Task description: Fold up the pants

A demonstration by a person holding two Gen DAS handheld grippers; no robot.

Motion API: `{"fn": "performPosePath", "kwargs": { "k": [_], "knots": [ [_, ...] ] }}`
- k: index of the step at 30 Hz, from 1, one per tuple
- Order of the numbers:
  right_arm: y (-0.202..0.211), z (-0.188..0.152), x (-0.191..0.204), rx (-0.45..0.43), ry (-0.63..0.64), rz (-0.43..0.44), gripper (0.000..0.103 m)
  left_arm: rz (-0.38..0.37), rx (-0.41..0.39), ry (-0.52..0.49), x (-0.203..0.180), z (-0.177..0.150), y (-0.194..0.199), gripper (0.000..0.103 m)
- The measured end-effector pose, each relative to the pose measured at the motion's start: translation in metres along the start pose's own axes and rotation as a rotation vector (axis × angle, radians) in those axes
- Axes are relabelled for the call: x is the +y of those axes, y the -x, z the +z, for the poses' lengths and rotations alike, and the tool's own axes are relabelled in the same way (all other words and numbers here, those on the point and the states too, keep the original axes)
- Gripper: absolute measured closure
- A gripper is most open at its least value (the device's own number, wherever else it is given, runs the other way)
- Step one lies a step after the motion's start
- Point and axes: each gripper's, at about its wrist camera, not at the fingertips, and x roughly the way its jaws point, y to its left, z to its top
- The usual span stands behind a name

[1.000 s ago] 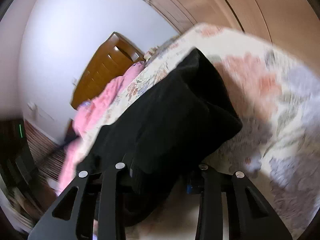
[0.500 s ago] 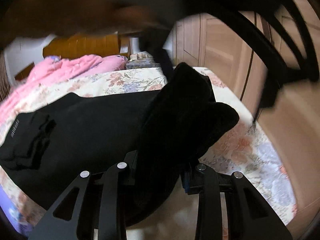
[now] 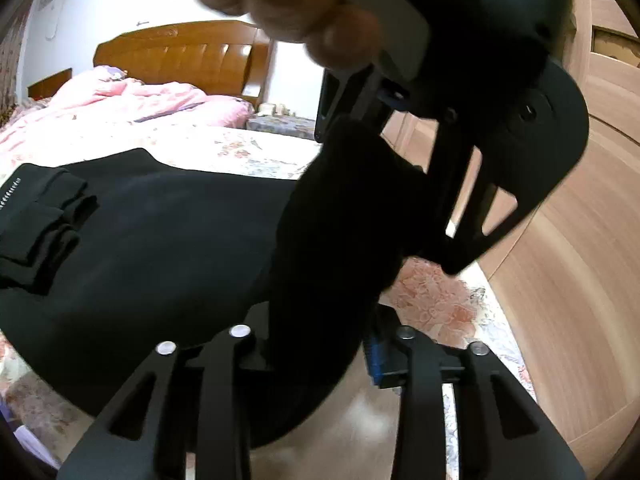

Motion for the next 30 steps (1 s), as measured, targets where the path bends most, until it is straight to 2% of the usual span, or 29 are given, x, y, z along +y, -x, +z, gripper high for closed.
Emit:
{"fn": "performPosePath", "kwargs": {
  "k": [1, 2, 4, 6, 7, 8, 10, 11, 14, 17, 24, 28, 30],
  "knots": [
    [0.005, -0.003, -0.005, -0.004, -0.03, 0.044, 0.03, -0.014, -0.026, 0.017, 0.004, -0.004, 0.005, 0.078],
    [0.012, -0.009, -0.013, -0.008, -0.084, 0.105, 0.012, -0.035, -0.057, 0.04, 0.009, -0.008, 0.011, 0.079],
    [0.021, -0.017, -0.023, -0.017, -0.169, 0.195, 0.012, -0.084, -0.116, 0.086, 0.024, -0.017, 0.026, 0.079],
    [0.042, -0.028, -0.028, -0.091, -0.197, 0.322, 0.012, -0.124, -0.161, 0.123, 0.034, -0.028, 0.04, 0.079],
    [0.055, -0.031, -0.024, -0.142, -0.164, 0.439, 0.012, -0.148, -0.192, 0.148, 0.044, -0.04, 0.05, 0.079],
    [0.066, -0.031, -0.017, -0.179, -0.13, 0.503, 0.012, -0.159, -0.207, 0.163, 0.05, -0.045, 0.054, 0.079],
    [0.081, -0.025, 0.001, -0.209, -0.075, 0.575, 0.012, -0.189, -0.255, 0.205, 0.066, -0.061, 0.066, 0.079],
    [0.081, -0.016, 0.018, -0.181, -0.038, 0.619, 0.011, -0.201, -0.274, 0.221, 0.072, -0.067, 0.069, 0.079],
    [0.078, -0.008, 0.049, -0.121, 0.009, 0.513, 0.011, -0.241, -0.358, 0.278, 0.091, -0.099, 0.087, 0.08],
    [0.08, -0.014, 0.058, -0.088, -0.019, 0.437, 0.012, -0.286, -0.452, 0.354, 0.112, -0.145, 0.103, 0.08],
    [0.069, -0.03, 0.066, 0.022, -0.119, 0.332, 0.011, -0.38, -0.656, 0.523, 0.169, -0.261, 0.116, 0.081],
    [0.038, -0.012, 0.121, 0.057, -0.004, 0.305, 0.011, -0.435, -0.748, 0.592, 0.196, -0.311, 0.122, 0.081],
    [0.029, -0.011, 0.152, 0.051, 0.112, 0.217, 0.011, -0.468, -0.797, 0.627, 0.211, -0.343, 0.121, 0.082]
  ]
}}
